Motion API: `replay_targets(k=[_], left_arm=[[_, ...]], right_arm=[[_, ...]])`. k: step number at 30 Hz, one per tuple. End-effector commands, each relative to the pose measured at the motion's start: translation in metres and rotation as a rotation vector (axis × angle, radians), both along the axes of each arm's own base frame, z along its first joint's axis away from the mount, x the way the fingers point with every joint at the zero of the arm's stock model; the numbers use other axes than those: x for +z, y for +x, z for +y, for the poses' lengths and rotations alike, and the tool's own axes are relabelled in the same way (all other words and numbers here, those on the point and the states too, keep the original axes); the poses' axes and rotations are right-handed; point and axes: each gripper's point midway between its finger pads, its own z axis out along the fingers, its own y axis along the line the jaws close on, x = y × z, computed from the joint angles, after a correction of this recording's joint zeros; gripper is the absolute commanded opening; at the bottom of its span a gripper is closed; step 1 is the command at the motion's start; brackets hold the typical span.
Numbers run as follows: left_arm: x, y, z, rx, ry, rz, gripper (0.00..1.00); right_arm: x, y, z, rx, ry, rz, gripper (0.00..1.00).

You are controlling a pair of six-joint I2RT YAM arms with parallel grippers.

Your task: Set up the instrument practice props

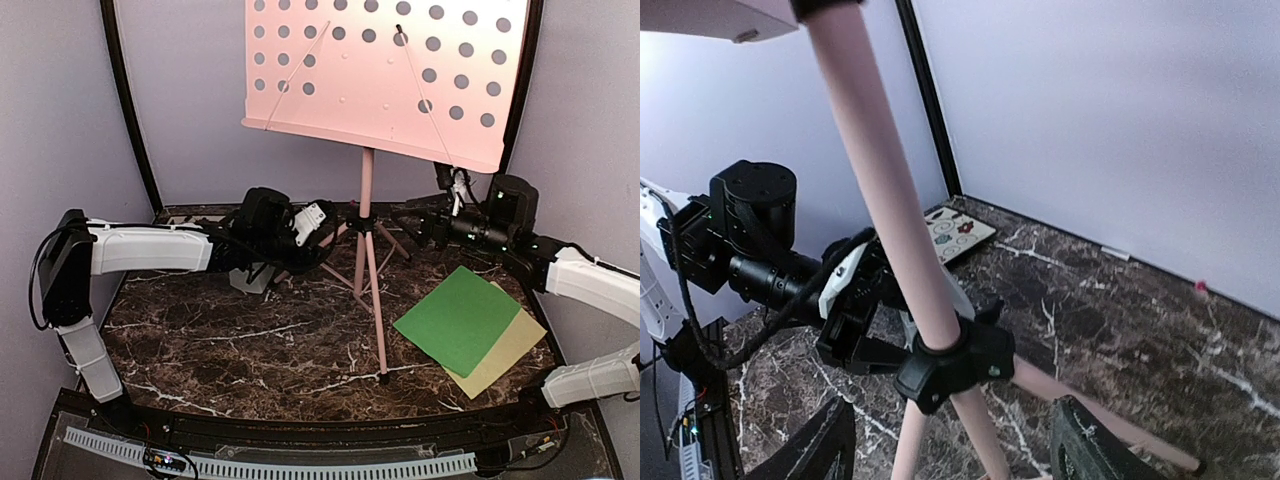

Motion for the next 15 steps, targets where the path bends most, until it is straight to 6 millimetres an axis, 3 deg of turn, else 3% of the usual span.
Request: replay_targets(k=[1, 8, 15], left_arm=[[0.012, 0.007, -0.006, -0.009, 0.009, -0.048, 0.52], [0.014, 0.013, -0.011, -0.014, 0.013, -0.072, 0.37], [0.016, 0.017, -0.012, -0.003, 0.021, -0.086, 0.27]], right_arm=[[-0.028, -0.001, 0.003, -0.041, 0.054, 0.161, 0.66], [-0.069, -0.007, 0.038, -0.024, -0.026, 0.276, 0.64], [-0.096, -0.001, 0.045, -0.088, -0.071, 0.356, 0.63]])
